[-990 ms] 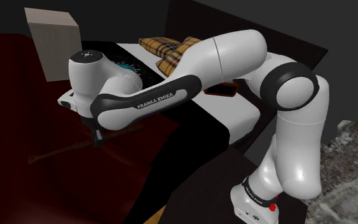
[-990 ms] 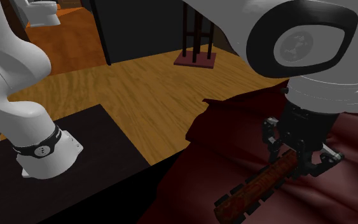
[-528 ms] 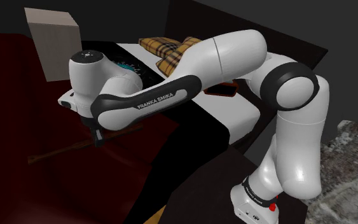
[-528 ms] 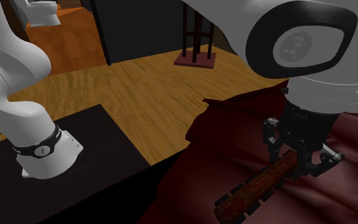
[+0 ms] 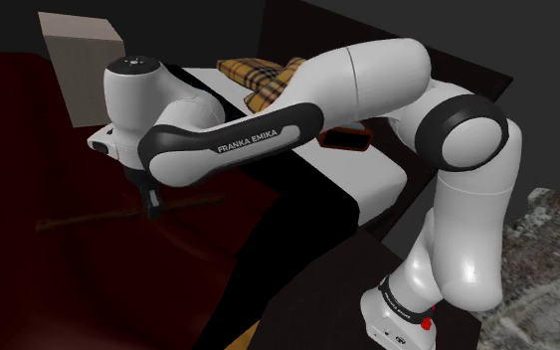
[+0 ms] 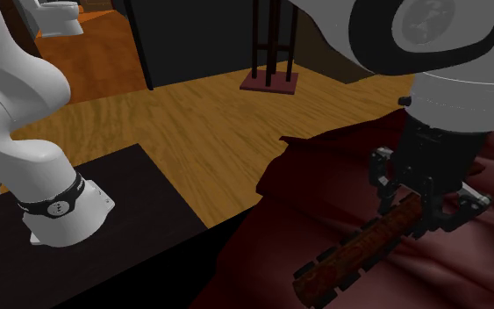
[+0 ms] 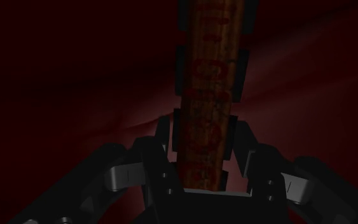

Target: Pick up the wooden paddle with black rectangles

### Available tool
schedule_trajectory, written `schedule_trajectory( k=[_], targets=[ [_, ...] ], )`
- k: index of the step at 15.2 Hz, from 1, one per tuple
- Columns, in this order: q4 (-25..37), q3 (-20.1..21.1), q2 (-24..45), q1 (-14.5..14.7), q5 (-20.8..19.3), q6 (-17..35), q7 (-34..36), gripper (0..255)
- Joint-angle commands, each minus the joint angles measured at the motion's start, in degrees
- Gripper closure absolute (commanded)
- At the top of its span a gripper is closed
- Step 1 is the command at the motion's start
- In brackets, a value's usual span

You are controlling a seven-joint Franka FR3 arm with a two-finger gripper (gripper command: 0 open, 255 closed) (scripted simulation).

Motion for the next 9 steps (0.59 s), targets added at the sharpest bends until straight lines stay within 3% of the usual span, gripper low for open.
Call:
schedule_trajectory(
  k=[1,9],
  targets=[
    [0.75,0.12,-0.57,-0.08,0.28,-1.29,-0.31,255],
    [3.49,0.44,-1.96,-0.12,0.99,-5.32,-1.01,255]
  ],
)
